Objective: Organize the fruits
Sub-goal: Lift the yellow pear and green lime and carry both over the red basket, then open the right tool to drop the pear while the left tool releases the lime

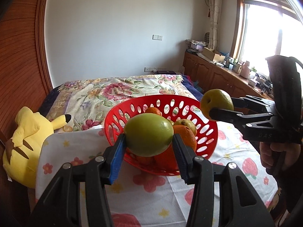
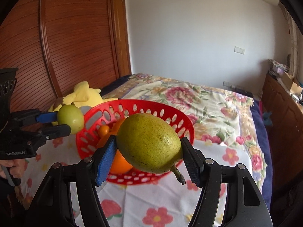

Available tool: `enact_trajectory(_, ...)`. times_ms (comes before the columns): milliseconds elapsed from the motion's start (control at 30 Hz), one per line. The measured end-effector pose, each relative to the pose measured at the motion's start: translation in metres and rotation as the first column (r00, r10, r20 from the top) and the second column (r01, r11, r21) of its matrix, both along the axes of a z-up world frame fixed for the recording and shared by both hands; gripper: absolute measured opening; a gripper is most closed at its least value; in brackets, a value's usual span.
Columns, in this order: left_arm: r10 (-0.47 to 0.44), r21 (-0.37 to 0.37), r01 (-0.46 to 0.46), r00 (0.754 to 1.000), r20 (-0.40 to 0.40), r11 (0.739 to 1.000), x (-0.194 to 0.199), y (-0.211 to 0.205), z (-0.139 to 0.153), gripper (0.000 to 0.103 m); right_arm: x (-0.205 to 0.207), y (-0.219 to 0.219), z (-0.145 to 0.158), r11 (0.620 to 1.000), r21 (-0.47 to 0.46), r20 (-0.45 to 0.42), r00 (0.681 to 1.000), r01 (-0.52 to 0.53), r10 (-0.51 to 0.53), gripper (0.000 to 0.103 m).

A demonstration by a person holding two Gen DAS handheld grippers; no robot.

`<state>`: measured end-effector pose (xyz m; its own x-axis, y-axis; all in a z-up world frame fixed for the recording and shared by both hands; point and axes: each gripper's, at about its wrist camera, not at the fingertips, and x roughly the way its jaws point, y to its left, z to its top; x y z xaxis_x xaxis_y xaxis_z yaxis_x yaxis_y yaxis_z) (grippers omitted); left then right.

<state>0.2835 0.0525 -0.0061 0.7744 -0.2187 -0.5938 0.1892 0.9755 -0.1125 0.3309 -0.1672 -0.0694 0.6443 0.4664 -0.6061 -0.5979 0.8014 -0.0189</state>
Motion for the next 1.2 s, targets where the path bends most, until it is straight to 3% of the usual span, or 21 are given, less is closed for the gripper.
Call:
enact_trajectory(267, 0.01, 0.021, -0.009, 0.999, -0.032, 1.0, 0.026, 0.0, -0.016, 0.048, 0.057, 0.025, -0.022, 1.0, -0.013, -0.067, 0.998, -0.01, 0.009, 0.069)
enact_trajectory(533, 0.016, 0.017, -0.014, 0.997, -0.069, 1.0, 0.039, -0.001, -0.034, 0.048, 0.085, 0.031, -0.042, 0.999, -0.041, -0.137, 0.991, 0.002, -0.008, 0.069)
enact_trajectory(967, 0.004, 0.025, -0.001, 0.994, -0.105, 1.0, 0.042, -0.007, -0.044, 0.048, 0.084, 0.025, -0.048, 0.997, -0.066, -0.162, 0.986, 0.041, -0.051, 0.072)
enact_trajectory(1200, 0.018, 0.023, -0.017, 0.998, -0.066, 1.0, 0.029, -0.006, -0.033, 0.049, 0.067, 0.012, -0.037, 0.998, -0.015, -0.152, 0.987, 0.057, -0.058, 0.071)
